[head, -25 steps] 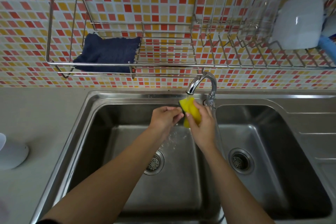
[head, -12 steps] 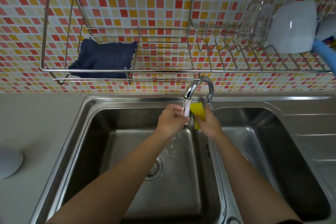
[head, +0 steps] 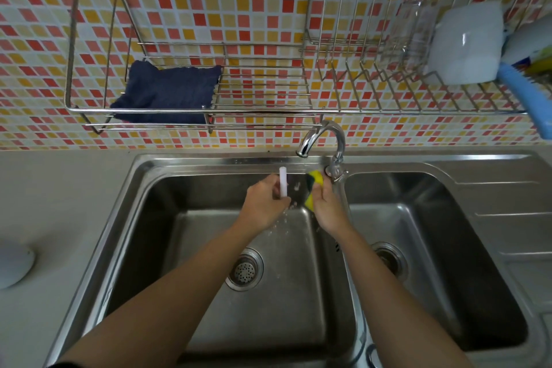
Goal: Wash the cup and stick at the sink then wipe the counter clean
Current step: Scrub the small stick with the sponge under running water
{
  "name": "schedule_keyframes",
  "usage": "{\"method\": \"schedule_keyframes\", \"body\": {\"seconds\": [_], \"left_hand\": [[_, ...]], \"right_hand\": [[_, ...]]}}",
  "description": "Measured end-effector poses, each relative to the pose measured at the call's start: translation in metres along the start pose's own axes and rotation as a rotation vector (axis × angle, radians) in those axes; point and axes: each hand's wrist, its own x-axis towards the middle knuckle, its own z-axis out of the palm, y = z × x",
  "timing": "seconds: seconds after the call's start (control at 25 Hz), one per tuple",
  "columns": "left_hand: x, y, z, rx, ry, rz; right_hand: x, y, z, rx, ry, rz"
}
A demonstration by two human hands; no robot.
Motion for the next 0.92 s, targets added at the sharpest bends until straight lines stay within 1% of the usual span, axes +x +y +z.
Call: {"method": "schedule_keyframes", "body": {"seconds": [0.2,0.32,0.44,0.6,0.76,0.84,0.92], "left_hand": [[-0.016,-0.019,-0.013,0.098,0.064,-0.026],[-0.029,-0.025,-0.028,0.182,0.065,0.020],[-0.039,-0.024,-0.044,0.241,0.089,0.076],[-0.050,-0.017,-0.066,0.284,0.108,0.153],[-0.056,-0.009,-0.084,0.204,0.131,0.190],[-0.057,-0.004,-0.090,0.186,0.122,0.206],[-0.059,0.001,-0.096,0.183,0.108,0.238]], "right_hand": [[-0.032,-0.019,0.019,-0.225,0.020,-0.036],[-0.051,-0.034,0.026,-0.297,0.086,-0.118],[-0.063,-0.047,0.024,-0.347,0.184,-0.245],[-0.080,-0.076,0.009,-0.362,0.286,-0.469],[-0.095,-0.126,-0.013,-0.280,0.351,-0.682],[-0.092,-0.162,-0.029,-0.253,0.369,-0.722],[-0.086,-0.207,-0.042,-0.284,0.348,-0.702]]}}
